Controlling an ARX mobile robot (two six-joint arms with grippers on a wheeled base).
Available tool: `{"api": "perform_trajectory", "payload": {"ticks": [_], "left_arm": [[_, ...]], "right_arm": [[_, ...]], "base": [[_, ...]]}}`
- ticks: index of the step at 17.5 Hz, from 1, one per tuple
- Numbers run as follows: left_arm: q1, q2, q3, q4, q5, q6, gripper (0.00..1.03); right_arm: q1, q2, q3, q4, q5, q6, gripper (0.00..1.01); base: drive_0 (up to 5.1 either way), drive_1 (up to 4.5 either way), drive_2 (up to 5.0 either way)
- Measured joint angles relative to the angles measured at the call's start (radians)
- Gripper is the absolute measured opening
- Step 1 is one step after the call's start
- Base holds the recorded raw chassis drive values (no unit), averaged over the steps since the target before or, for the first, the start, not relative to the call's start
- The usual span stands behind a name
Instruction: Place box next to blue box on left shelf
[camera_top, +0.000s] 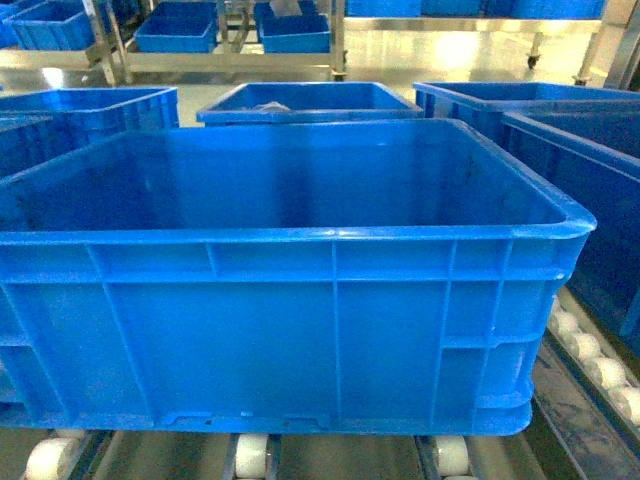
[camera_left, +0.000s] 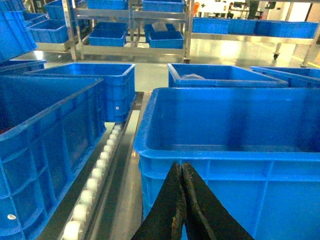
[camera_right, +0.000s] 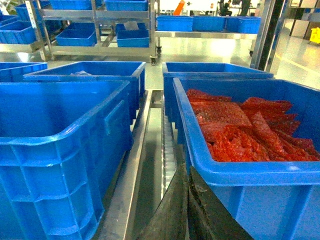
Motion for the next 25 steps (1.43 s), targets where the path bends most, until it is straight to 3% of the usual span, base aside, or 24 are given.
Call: {"api": "perform_trajectory", "payload": {"ticks": [7,9,10,18,22,25], "left_arm": [[0.0,-0.118,0.0,-0.116,0.0,0.0,0.02],[0.0,-0.144,0.0,-0.154,-0.001,0.0,0.02],[0.0,-0.25,0.0,-0.304,0.004,0.0,0.02],[0.0,-0.296,0.0,-0.304,0.0,0.002,0.02],[0.0,-0.296,0.0,-0.307,0.0,0.002,0.11],[0.0,-0.296,0.0,-0.307,0.0,0.002,0.49]], "right_arm": [[0.0,-0.104,0.0,-0.104,0.0,0.0,0.01],[0.0,-0.223,0.0,-0.278,-0.003,0.0,0.01],[0.0,-0.271,0.001,-0.263,-0.002,0.0,0.01],[0.0,-0.271,0.0,-0.283,0.0,-0.002,0.03],[0.0,-0.271,0.0,-0.282,0.0,-0.002,0.18],[0.0,-0.271,0.0,-0.282,0.0,-0.001,0.56]], "base": [[0.0,0.0,0.0],[0.0,0.0,0.0],[0.0,0.0,0.0],[0.0,0.0,0.0],[0.0,0.0,0.0],[0.0,0.0,0.0]]}}
